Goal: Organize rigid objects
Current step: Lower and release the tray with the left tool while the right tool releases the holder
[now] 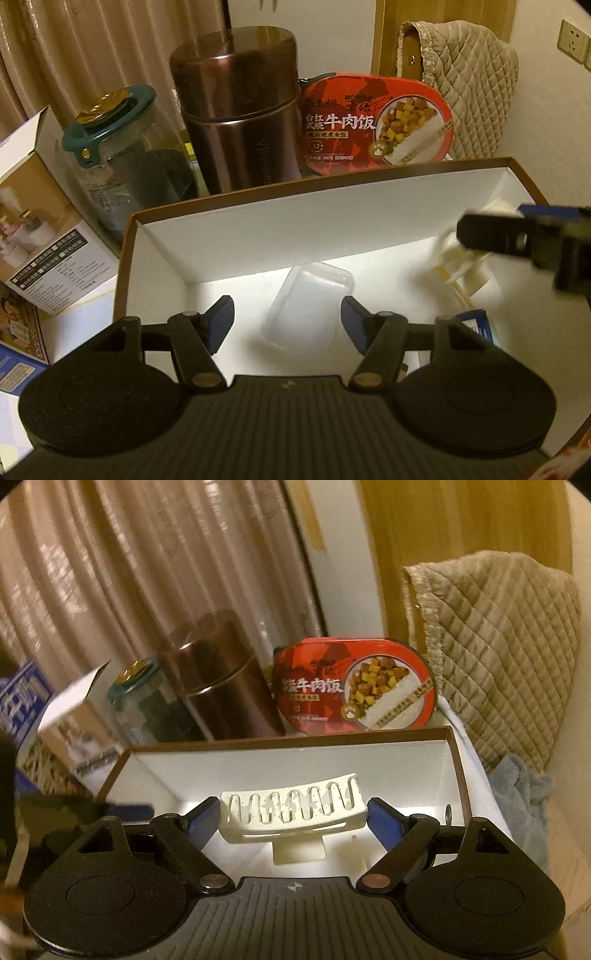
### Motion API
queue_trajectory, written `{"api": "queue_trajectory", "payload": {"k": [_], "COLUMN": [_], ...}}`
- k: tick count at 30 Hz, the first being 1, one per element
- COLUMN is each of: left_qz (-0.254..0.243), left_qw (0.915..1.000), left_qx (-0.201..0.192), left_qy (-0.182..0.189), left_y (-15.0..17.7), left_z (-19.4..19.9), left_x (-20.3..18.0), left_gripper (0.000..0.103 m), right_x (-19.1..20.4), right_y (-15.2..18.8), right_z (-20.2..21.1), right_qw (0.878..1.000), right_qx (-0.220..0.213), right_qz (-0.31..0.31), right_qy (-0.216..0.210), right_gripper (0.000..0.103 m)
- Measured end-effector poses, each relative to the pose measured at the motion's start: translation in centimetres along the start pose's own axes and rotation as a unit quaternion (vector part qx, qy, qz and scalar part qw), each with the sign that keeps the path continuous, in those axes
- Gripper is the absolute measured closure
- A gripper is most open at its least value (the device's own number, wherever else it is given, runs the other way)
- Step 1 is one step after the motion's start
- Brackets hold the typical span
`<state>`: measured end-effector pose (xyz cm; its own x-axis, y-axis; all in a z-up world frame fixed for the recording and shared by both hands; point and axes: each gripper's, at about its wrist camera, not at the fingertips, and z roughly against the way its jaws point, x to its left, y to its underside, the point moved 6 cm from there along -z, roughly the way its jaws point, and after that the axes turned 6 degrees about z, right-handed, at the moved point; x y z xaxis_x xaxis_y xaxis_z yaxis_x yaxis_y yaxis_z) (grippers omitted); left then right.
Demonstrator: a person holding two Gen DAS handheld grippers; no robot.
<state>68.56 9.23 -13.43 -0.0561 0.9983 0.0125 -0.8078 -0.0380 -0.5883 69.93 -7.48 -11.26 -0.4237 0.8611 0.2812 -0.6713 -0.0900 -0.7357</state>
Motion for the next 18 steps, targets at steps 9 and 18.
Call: {"api": "queue_trajectory", "payload": {"k": [9,18], "left_qz": [0.006,0.005], "left_qw": [0.9998,0.9995], "left_qx": [0.003,-0.012], "left_qy": [0.016,0.027], "left_y": [1.6,3.2], "left_z": [2.4,6.7], "left_x": [0.8,0.5], "left_gripper": [0.043,0.043], "right_x": [0.1,0.2], "right_y": [1.2,4.2], "right_z": [2.4,6.4], "right_qw": [1.000,0.999], "right_qx": [0.011,0.017], "right_qz": [0.023,0.024], "right_qy": [-0.011,-0.023], "right_gripper": [0.013,0.013]}}
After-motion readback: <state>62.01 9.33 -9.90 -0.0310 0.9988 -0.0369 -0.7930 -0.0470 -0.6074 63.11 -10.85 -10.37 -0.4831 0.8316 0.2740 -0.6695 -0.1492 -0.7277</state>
